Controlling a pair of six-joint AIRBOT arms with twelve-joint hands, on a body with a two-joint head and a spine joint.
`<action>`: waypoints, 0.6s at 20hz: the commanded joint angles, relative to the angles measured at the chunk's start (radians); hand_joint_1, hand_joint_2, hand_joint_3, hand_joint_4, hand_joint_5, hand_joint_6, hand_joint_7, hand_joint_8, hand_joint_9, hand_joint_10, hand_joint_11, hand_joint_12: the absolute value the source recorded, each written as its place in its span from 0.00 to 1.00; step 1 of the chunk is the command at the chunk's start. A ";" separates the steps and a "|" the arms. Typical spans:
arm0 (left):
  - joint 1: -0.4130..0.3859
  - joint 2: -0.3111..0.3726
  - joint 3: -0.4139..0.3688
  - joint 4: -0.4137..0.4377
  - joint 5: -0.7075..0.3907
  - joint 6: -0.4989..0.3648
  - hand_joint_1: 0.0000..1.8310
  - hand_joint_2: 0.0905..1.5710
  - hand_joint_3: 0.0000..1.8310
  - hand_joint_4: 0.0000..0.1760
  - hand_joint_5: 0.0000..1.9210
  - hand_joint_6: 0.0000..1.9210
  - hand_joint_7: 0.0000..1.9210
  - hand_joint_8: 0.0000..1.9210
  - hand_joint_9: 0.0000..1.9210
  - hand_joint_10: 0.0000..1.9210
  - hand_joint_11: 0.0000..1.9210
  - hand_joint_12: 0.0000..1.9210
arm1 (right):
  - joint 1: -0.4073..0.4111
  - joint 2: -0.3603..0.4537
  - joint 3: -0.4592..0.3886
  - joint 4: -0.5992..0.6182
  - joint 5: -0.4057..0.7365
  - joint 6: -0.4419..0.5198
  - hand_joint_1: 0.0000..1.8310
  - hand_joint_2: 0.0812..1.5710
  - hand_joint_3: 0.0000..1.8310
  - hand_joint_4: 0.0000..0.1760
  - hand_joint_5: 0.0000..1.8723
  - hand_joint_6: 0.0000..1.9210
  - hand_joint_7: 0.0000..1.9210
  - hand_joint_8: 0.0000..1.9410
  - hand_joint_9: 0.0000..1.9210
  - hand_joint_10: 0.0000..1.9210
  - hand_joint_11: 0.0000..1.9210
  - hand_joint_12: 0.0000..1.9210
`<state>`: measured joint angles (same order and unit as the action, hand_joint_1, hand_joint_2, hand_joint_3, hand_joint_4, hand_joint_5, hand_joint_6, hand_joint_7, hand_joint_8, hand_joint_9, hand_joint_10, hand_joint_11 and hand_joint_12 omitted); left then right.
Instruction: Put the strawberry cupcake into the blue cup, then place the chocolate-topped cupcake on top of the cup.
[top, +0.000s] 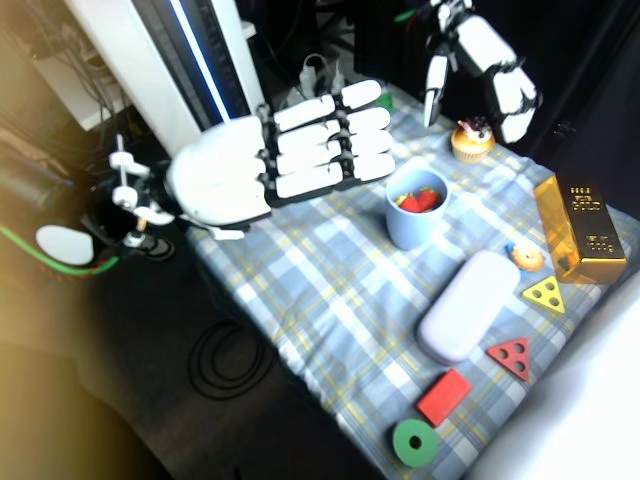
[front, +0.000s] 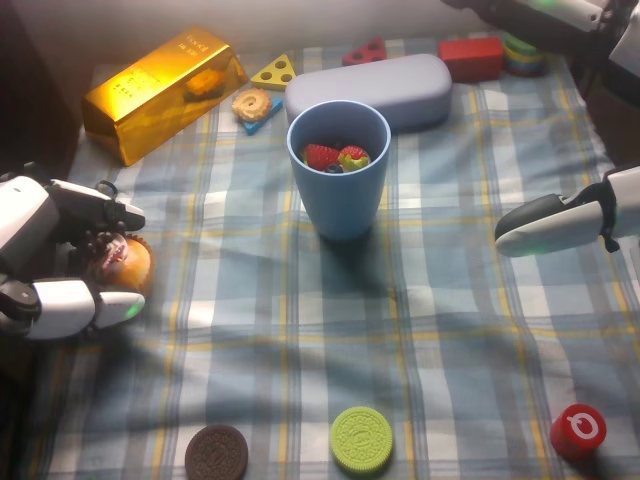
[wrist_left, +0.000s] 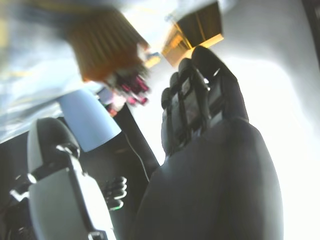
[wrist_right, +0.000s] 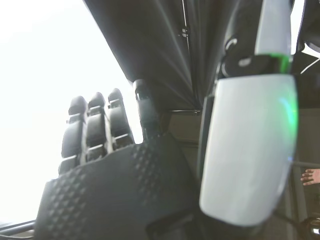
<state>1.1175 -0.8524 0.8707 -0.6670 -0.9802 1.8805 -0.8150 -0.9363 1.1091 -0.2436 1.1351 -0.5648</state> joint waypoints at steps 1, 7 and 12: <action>-0.013 -0.001 -0.002 0.034 -0.108 -0.007 0.62 0.60 0.00 0.00 0.44 0.00 0.45 0.00 0.44 0.01 0.15 0.55 | 0.003 0.002 -0.001 0.036 0.116 0.005 0.29 0.46 0.00 0.48 0.00 0.00 0.00 0.00 0.00 0.00 0.00 0.05; -0.037 0.039 -0.032 0.070 -0.138 -0.007 0.58 0.61 0.00 0.00 0.46 0.00 0.50 0.00 0.47 0.01 0.15 0.65 | 0.003 0.002 -0.001 0.038 0.116 0.005 0.29 0.46 0.00 0.48 0.00 0.00 0.00 0.00 0.00 0.00 0.00 0.05; -0.052 0.075 -0.053 0.089 -0.169 -0.007 0.55 0.62 0.00 0.00 0.45 0.00 0.48 0.00 0.44 0.00 0.09 0.67 | 0.003 0.003 -0.001 0.039 0.116 0.005 0.29 0.46 0.00 0.48 0.00 0.00 0.00 0.00 0.00 0.00 0.00 0.05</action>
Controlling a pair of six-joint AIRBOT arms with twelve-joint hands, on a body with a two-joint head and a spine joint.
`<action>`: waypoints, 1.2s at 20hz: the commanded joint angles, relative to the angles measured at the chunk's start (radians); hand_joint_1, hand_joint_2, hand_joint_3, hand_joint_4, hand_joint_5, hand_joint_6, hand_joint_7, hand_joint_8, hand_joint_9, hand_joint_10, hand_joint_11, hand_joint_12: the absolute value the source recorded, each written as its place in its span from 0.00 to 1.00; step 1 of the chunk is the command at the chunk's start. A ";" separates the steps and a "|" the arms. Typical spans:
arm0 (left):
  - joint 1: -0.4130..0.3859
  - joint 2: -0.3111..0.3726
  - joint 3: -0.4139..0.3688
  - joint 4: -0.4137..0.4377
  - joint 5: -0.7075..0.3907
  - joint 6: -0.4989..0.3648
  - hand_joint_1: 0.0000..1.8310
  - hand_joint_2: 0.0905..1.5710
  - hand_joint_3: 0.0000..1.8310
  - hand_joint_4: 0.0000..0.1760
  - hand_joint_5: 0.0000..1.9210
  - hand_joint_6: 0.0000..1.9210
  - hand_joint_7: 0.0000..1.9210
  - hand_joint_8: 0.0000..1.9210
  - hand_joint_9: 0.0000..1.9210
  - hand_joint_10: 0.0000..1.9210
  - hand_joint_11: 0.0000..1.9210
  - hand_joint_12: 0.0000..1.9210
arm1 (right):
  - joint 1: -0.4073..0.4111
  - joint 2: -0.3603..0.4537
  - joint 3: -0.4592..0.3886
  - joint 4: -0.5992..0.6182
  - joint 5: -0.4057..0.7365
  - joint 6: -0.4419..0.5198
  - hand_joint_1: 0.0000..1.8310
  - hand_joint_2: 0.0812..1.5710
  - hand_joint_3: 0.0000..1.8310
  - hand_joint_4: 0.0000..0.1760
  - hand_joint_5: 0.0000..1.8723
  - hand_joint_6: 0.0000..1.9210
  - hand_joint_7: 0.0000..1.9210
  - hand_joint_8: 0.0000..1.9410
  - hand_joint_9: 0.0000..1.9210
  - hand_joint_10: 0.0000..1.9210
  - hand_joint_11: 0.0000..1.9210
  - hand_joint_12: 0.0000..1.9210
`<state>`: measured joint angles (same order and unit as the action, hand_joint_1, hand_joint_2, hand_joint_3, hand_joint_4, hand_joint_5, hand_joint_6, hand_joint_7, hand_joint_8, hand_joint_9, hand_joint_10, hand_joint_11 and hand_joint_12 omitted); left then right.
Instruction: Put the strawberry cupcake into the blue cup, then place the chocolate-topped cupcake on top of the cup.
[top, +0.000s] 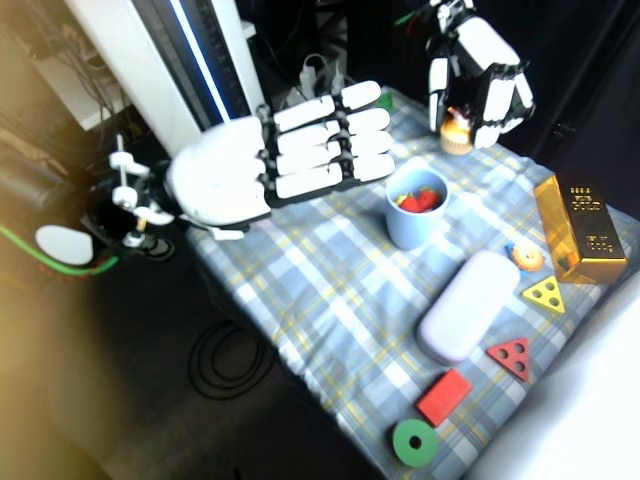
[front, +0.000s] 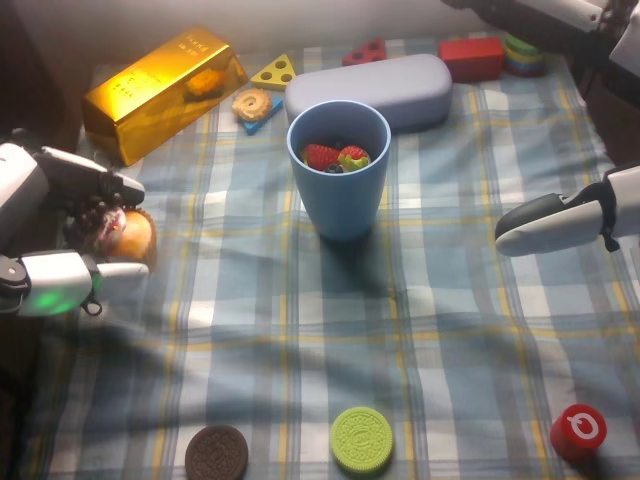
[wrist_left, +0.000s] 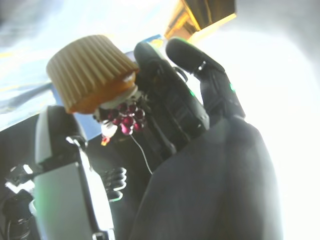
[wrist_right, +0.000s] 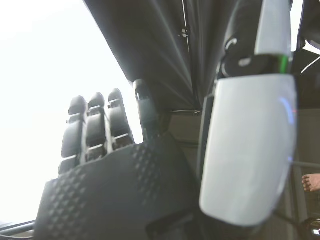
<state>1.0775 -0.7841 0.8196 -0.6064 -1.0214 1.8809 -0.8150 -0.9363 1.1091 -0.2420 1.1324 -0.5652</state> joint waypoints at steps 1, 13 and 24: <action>-0.015 0.011 -0.005 0.036 -0.133 -0.007 0.55 0.62 0.00 0.00 0.45 0.00 0.48 0.00 0.43 0.00 0.09 0.67 | 0.003 0.003 -0.001 0.038 0.118 0.005 0.29 0.46 0.00 0.48 0.00 0.00 0.00 0.00 0.00 0.00 0.00 0.05; -0.062 0.014 0.001 0.080 -0.160 -0.007 0.62 0.61 0.00 0.00 0.45 0.00 0.49 0.00 0.44 0.00 0.07 0.72 | 0.003 0.002 0.000 0.038 0.118 0.005 0.29 0.46 0.00 0.48 0.00 0.00 0.00 0.00 0.00 0.00 0.00 0.05; -0.074 -0.114 0.142 -0.012 -0.044 -0.007 0.42 0.52 0.00 0.44 0.11 0.00 0.09 0.00 0.09 0.00 0.00 0.29 | -0.002 0.005 -0.002 0.040 0.118 0.008 0.29 0.46 0.00 0.48 0.00 0.00 0.00 0.00 0.00 0.00 0.00 0.05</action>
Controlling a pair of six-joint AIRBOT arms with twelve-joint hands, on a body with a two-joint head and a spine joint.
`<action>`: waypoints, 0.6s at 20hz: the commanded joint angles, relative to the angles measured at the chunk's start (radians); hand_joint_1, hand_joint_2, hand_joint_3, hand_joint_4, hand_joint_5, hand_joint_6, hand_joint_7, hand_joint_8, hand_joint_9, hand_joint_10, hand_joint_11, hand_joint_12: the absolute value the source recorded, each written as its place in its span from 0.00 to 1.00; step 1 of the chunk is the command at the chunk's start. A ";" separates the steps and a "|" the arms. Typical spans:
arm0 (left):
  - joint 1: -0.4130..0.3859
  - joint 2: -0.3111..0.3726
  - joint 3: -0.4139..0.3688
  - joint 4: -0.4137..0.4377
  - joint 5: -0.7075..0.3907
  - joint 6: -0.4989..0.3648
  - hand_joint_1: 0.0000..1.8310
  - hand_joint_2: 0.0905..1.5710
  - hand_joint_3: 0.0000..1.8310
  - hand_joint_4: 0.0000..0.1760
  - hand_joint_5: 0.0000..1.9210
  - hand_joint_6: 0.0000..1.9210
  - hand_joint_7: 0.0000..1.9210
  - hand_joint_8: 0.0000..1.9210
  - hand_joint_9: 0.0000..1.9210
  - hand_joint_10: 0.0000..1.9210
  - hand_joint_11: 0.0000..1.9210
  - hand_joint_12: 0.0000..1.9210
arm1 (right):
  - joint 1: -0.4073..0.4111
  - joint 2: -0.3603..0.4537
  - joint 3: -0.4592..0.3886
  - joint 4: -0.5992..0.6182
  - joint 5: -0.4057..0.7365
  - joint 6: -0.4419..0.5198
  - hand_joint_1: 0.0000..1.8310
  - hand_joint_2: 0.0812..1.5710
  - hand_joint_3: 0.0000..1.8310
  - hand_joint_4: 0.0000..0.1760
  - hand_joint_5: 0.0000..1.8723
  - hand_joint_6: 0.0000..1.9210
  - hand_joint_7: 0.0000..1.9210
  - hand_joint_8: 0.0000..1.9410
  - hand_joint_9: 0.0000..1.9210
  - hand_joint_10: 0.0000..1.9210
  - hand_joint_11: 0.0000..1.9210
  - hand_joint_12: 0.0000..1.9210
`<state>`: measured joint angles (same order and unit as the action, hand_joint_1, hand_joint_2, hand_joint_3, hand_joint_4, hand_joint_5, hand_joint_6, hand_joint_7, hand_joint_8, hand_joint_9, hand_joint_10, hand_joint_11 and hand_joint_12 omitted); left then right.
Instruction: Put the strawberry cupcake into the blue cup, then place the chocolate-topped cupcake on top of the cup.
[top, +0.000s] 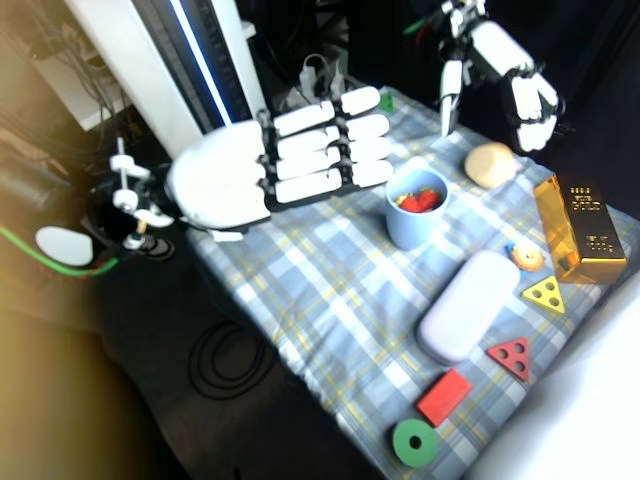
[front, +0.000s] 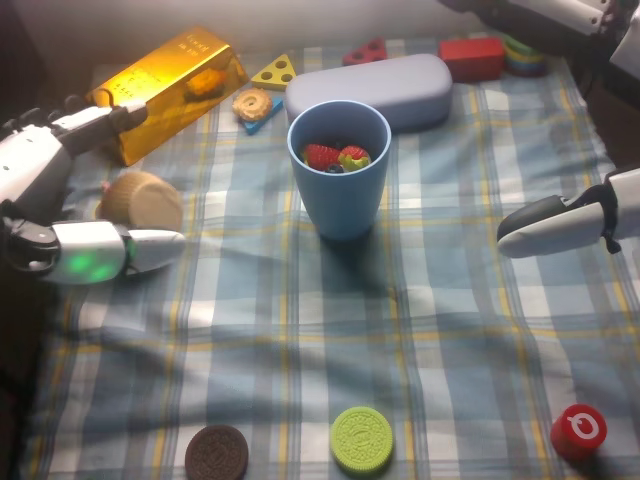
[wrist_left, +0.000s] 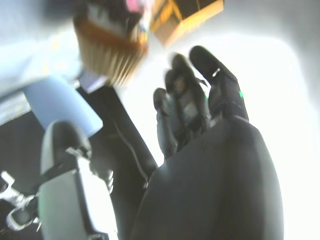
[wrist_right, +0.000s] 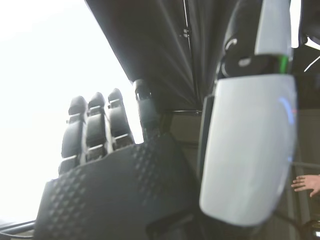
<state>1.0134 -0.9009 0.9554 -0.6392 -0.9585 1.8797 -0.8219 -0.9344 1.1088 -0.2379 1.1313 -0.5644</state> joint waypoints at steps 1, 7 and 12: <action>-0.011 -0.005 0.015 0.018 -0.100 -0.006 0.43 0.51 0.00 0.40 0.11 0.00 0.09 0.00 0.09 0.00 0.00 0.27 | 0.004 0.003 -0.002 0.036 0.120 0.007 0.29 0.46 0.00 0.48 0.00 0.00 0.00 0.00 0.00 0.00 0.00 0.05; -0.012 -0.031 0.059 -0.012 -0.056 -0.006 0.52 0.51 0.00 0.14 0.15 0.00 0.14 0.00 0.11 0.00 0.00 0.26 | 0.002 0.003 -0.002 0.036 0.120 0.009 0.29 0.46 0.00 0.48 0.00 0.00 0.00 0.00 0.00 0.00 0.00 0.05; -0.008 -0.044 0.079 -0.026 -0.024 -0.006 0.50 0.52 0.00 0.30 0.17 0.00 0.18 0.00 0.18 0.00 0.00 0.34 | 0.001 0.002 -0.002 0.036 0.120 0.009 0.29 0.46 0.00 0.48 0.00 0.00 0.00 0.00 0.00 0.00 0.00 0.05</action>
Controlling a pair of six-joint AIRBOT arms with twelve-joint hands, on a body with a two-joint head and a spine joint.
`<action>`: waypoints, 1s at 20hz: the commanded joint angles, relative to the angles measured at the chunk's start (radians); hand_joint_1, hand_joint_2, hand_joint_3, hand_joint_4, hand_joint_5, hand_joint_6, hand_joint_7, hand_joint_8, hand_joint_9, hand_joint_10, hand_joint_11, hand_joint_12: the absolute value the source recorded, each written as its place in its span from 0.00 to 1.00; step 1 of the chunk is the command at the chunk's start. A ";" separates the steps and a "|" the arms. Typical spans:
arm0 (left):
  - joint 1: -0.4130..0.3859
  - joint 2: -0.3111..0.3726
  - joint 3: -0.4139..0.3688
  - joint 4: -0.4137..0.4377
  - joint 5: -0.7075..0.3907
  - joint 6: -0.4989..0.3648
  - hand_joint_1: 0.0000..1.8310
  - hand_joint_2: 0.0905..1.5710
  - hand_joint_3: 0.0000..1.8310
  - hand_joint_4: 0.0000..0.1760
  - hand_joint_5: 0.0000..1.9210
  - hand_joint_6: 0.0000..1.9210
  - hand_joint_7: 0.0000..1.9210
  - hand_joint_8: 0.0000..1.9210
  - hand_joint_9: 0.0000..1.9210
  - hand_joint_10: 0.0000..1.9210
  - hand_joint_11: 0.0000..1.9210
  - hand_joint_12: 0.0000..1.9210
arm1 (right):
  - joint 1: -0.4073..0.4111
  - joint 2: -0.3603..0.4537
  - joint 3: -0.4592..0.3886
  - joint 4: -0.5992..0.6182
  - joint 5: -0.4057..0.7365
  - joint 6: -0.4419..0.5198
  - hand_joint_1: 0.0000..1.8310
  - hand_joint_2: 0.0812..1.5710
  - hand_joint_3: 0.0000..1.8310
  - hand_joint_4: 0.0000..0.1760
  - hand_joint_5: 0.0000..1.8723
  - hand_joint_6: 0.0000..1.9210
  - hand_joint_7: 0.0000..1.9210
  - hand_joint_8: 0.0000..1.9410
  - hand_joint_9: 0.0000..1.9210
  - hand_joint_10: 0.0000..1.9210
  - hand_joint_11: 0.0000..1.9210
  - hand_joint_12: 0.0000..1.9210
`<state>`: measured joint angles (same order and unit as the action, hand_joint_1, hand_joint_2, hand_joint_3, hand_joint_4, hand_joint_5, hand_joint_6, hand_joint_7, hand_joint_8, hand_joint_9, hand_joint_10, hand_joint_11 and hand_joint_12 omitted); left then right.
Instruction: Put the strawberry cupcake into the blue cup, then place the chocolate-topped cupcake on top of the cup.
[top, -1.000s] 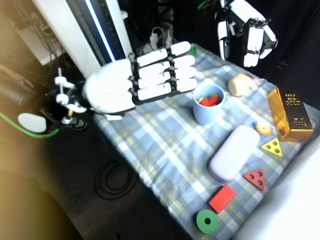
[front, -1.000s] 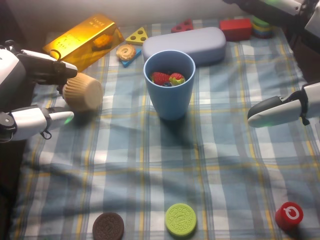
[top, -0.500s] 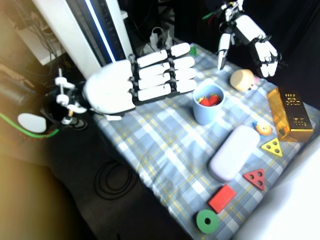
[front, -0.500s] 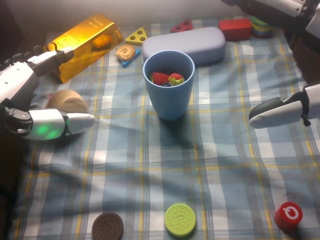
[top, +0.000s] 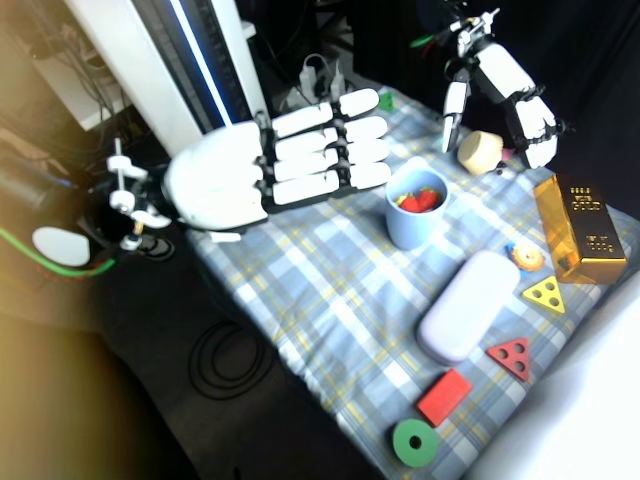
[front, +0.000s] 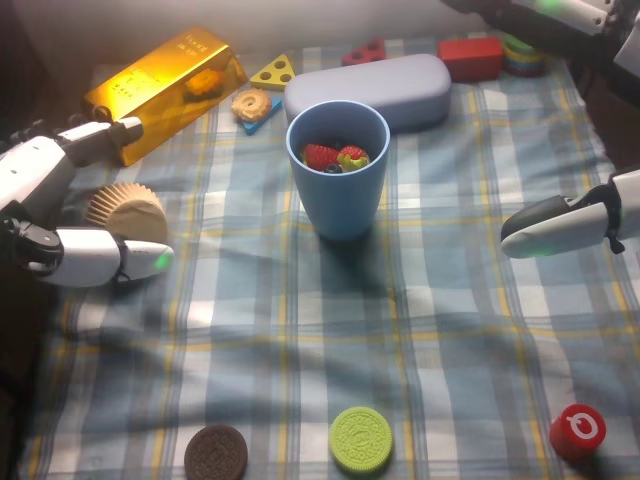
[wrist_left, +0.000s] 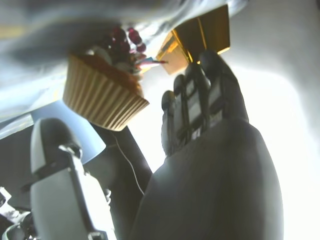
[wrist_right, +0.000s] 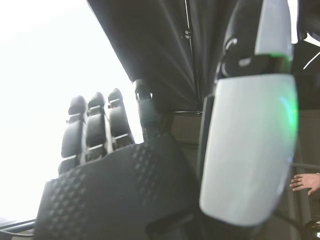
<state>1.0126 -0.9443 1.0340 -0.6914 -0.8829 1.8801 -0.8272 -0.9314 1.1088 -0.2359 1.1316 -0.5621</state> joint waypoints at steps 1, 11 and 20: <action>-0.008 -0.007 0.005 0.026 -0.095 -0.007 0.50 0.53 0.00 0.13 0.20 0.00 0.20 0.00 0.20 0.00 0.00 0.41 | 0.006 -0.001 -0.002 0.034 0.120 0.006 0.29 0.46 0.00 0.48 0.00 0.00 0.00 0.00 0.00 0.00 0.00 0.05; -0.012 -0.025 0.015 0.032 -0.083 -0.007 0.59 0.66 0.00 0.40 0.56 0.41 0.55 0.00 0.44 0.00 0.03 0.65 | 0.004 -0.001 -0.002 0.034 0.120 0.009 0.29 0.46 0.00 0.48 0.00 0.00 0.00 0.00 0.00 0.00 0.00 0.05; -0.027 0.015 -0.028 0.067 -0.125 -0.006 0.68 0.67 0.00 0.00 0.58 0.31 0.55 0.54 0.50 0.05 0.04 0.83 | 0.003 -0.005 -0.001 0.034 0.120 0.009 0.29 0.46 0.00 0.48 0.00 0.00 0.00 0.00 0.00 0.00 0.00 0.05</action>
<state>0.9970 -0.9363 1.0065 -0.6476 -0.8925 1.8809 -0.8284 -0.9314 1.1088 -0.2359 1.1316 -0.5610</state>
